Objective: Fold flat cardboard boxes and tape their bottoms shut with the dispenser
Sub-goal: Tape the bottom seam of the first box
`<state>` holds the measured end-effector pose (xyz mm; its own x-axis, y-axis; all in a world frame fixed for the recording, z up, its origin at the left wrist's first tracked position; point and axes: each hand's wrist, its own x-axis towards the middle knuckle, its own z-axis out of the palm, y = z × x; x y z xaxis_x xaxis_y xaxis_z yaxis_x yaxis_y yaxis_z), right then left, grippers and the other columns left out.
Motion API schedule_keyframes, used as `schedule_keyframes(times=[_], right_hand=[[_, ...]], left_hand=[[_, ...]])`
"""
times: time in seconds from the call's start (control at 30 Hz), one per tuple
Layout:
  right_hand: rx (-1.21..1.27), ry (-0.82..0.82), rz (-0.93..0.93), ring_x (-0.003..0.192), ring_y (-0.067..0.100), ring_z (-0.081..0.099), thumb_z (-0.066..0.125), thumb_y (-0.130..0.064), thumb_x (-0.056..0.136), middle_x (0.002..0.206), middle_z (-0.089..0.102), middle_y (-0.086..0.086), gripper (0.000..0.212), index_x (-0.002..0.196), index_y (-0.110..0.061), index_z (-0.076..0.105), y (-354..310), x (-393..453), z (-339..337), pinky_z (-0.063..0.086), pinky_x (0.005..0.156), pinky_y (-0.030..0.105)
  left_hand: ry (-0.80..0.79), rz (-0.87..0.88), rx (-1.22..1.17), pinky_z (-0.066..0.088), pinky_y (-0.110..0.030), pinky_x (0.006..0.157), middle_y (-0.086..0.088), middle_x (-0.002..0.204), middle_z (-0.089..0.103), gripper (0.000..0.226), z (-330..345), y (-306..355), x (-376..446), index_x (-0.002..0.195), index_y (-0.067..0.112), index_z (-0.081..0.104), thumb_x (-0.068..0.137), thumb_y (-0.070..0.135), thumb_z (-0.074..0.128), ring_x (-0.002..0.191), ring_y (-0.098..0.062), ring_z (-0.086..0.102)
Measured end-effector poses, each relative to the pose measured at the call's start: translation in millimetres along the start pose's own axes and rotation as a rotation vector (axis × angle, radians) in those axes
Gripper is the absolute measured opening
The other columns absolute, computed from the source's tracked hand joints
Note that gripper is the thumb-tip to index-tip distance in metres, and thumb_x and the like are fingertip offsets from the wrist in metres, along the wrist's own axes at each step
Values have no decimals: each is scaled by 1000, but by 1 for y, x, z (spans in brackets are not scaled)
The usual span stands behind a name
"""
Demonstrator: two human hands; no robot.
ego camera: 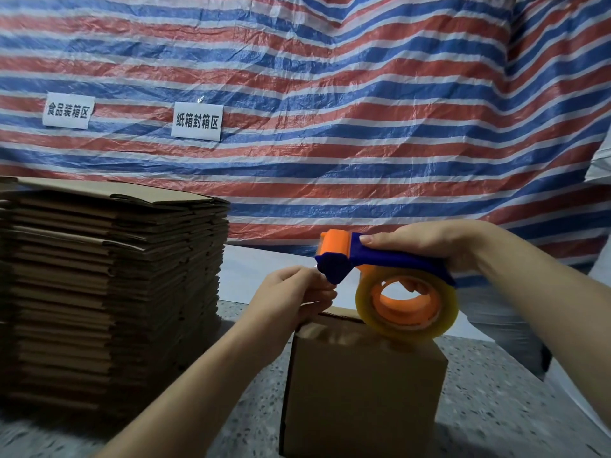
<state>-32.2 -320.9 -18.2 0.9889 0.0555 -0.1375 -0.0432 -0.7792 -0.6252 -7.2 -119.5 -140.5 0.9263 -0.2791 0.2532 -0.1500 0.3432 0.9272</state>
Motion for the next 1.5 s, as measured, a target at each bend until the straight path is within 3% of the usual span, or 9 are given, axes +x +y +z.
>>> schedule_keyframes(times=[0.1,0.37,0.6,0.63,0.77,0.9,1.03,1.37,1.5], right_hand=[[-14,-9,0,60,15,69,66,-71,60,81,76,6,77,113,-15,63,-2,1,0,54,54,25],[-121,-46,80,67,18,71,67,-73,63,89,76,9,79,116,-14,62,1,-2,-14,57,61,28],[-229,-49,195,68,20,70,69,-79,54,90,75,13,96,119,-8,62,14,-12,-31,57,62,30],[-237,-39,206,66,19,70,68,-79,55,88,76,12,95,118,-9,63,14,-11,-30,57,61,29],[-248,-28,226,66,17,71,70,-75,57,89,77,10,86,115,-12,65,7,-6,-23,57,59,27],[-319,-45,251,64,17,72,71,-73,60,82,77,7,78,107,-12,67,-6,-2,-17,57,57,27],[-355,-43,288,54,15,70,67,-67,81,68,74,4,60,100,-11,65,-15,-1,-11,54,49,24],[-418,-53,333,56,15,71,68,-68,80,70,75,3,61,103,-11,65,-22,4,-5,55,50,24],[-417,-76,329,52,13,69,65,-66,84,66,74,2,56,98,-12,65,-26,6,-3,53,47,22]], left_hand=[[39,17,32,55,-35,89,-8,85,75,19,1,0,0,97,6,71,99,14,54,87,-15,72],[200,25,10,56,-39,90,-1,67,63,32,11,-6,-1,70,7,64,99,10,51,74,-12,61],[318,-99,-231,60,-32,72,-7,61,52,31,7,-6,4,63,2,53,95,2,50,51,-14,59],[322,-96,-168,60,-32,73,-7,62,54,30,4,-5,3,66,2,55,95,5,51,48,-13,59],[228,-20,564,44,-22,53,4,62,65,41,-26,4,6,70,10,70,92,44,63,50,-8,50],[187,-28,801,39,-20,48,8,52,66,47,-41,7,11,58,15,72,86,53,68,42,-1,52],[216,-36,909,42,-21,52,9,54,68,49,-43,-1,15,53,17,72,85,54,68,49,-6,57],[172,-103,965,32,-15,39,8,47,63,48,-47,-8,18,56,16,71,87,53,66,33,1,49],[151,-110,987,34,-19,45,7,53,63,47,-47,-13,17,57,17,70,89,52,64,47,-5,53]])
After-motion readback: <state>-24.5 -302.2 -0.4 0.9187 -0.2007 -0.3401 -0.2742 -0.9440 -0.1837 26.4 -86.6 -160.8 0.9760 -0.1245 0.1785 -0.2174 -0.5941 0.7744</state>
